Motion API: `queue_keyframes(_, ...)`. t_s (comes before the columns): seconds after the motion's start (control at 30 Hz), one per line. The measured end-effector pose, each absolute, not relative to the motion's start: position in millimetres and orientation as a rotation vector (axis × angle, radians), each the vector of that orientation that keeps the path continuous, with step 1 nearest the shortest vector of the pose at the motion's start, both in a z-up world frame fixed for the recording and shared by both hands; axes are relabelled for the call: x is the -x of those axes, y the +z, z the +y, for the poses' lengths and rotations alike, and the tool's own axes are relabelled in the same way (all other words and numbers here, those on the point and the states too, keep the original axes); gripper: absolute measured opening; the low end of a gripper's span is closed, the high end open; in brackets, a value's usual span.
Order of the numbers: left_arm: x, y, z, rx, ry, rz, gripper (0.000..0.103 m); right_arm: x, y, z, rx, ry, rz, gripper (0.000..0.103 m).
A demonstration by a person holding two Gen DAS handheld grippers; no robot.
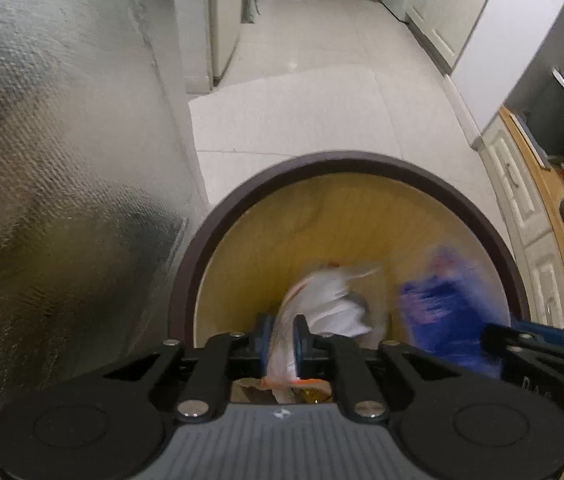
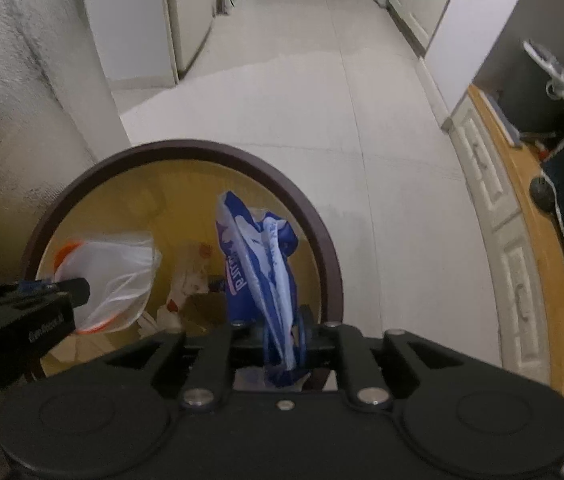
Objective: Collect trash
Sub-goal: 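Open both tools to drop the bag and wrapper into the wastebasket, then lift both open tools up away from the wastebasket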
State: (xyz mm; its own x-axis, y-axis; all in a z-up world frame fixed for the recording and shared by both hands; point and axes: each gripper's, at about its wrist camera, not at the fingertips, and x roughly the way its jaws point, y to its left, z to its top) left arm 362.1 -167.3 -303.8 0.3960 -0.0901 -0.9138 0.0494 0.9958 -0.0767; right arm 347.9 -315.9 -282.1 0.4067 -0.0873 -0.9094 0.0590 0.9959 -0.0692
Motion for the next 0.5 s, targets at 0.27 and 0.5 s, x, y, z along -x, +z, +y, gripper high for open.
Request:
queue_keyframes(0.27, -359, -301, -167, 0.032, -0.097, 1.170, 0.062, -345, -274, -328, -0.063, -0.078, 1.168, 0.047)
queue_keyframes(0.5, -344, -285, -167, -0.002, -0.096, 1.166, 0.079, -330, -261, -334, -0.073, -0.059, 1.146, 0.064)
